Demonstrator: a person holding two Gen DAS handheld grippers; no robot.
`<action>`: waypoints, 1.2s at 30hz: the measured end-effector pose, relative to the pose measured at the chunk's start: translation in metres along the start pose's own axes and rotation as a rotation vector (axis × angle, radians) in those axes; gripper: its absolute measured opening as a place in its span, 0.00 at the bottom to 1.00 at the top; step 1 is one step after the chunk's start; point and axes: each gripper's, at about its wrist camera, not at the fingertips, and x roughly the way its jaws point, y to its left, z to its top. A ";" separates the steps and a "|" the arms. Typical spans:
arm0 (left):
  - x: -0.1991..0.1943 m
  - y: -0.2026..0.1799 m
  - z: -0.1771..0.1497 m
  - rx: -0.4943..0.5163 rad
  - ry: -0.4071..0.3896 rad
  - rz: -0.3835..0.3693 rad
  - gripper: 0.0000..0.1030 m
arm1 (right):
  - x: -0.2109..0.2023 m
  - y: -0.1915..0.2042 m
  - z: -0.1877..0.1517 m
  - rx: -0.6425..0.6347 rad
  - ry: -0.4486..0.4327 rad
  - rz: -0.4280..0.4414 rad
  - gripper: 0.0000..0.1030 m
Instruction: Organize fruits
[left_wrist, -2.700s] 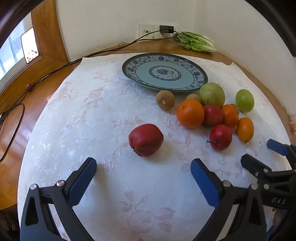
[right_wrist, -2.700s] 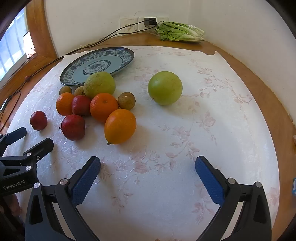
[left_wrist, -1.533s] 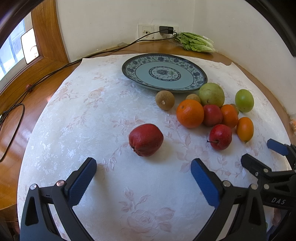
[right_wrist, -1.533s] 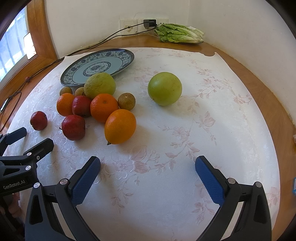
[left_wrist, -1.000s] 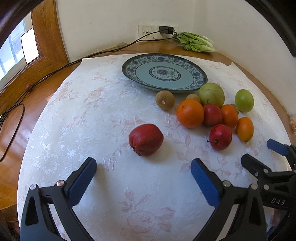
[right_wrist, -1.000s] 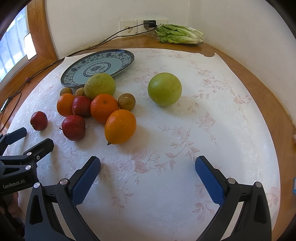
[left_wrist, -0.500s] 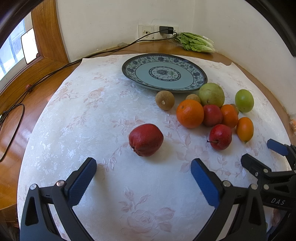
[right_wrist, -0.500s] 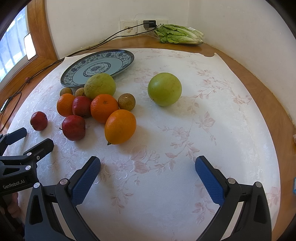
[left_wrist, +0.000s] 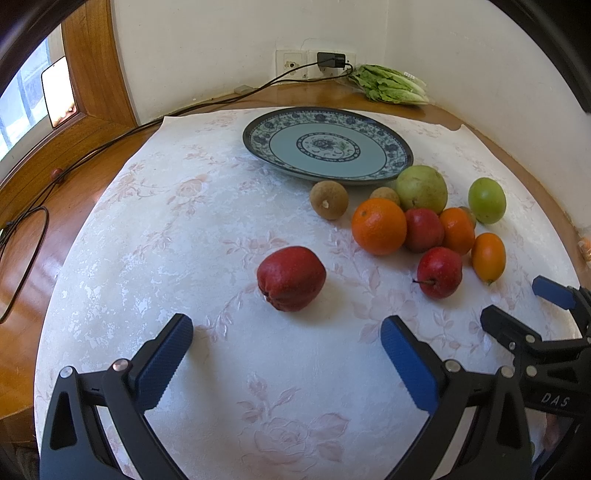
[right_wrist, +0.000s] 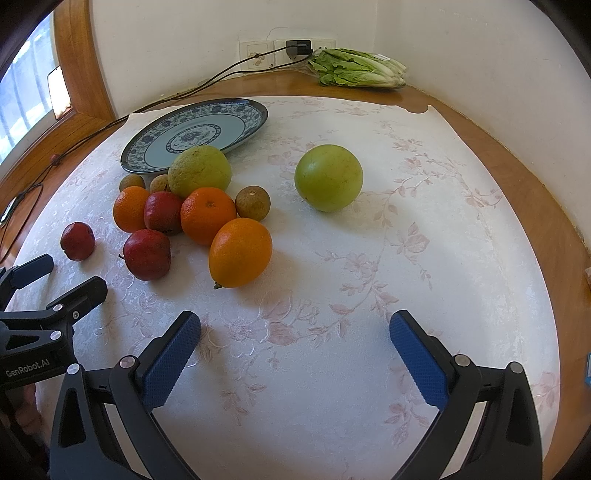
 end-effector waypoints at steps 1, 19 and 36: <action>0.000 0.000 0.000 0.000 0.000 0.000 1.00 | 0.000 0.000 0.000 0.000 0.000 0.000 1.00; -0.007 0.009 0.005 -0.014 0.007 -0.062 0.98 | 0.001 -0.001 0.002 -0.011 0.025 0.008 0.98; -0.019 0.014 0.013 0.004 -0.034 -0.055 0.81 | -0.012 -0.001 0.008 -0.017 -0.008 0.120 0.67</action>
